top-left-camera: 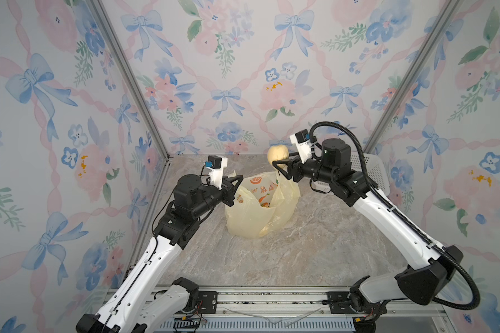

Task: Place the pears into plastic bags & tie knots
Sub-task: Place the pear in the plastic bag.

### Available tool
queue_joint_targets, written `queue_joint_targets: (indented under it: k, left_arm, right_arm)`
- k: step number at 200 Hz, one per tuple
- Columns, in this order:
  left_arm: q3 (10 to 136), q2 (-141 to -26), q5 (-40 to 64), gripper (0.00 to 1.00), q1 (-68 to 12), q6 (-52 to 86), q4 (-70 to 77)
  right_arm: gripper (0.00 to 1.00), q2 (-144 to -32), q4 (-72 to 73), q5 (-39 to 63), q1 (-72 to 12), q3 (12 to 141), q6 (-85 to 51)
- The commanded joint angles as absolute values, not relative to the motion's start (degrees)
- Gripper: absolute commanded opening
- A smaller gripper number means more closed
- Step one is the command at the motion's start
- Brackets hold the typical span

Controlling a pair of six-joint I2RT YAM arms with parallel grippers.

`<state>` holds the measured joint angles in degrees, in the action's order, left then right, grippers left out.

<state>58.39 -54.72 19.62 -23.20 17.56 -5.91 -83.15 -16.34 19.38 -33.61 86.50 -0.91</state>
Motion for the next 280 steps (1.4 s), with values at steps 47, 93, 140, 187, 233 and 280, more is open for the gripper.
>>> queue_joint_targets:
  k: [47, 93, 140, 187, 233, 280]
  left_arm:
    - [60.5, -54.2, 22.3, 0.00, -23.1, 15.5, -5.3]
    - [60.2, -54.0, 23.2, 0.00, -23.0, 15.4, -4.5]
    - [60.1, -54.0, 22.1, 0.00, -23.0, 15.6, -4.7]
    - [60.3, -54.3, 21.4, 0.00, -23.1, 15.8, -4.7]
    - [60.5, -54.3, 21.5, 0.00, -23.0, 15.5, -4.3]
    - [62.3, -57.1, 29.1, 0.00, -23.0, 15.8, 0.0]
  right_arm:
    - [0.39, -91.7, -24.2, 35.3, -37.2, 84.3, 34.0]
    - [0.41, -103.2, -34.2, 34.4, -39.1, 91.8, 37.0]
    - [0.74, -104.8, -38.6, 33.4, -39.9, 93.6, 36.6]
    - [0.81, -93.6, -34.0, 31.4, -38.8, 90.4, 30.7]
    - [0.80, -83.1, -28.3, 34.4, -34.4, 88.2, 19.5]
    - [0.78, -80.4, -20.0, 42.0, -35.5, 84.4, 19.0]
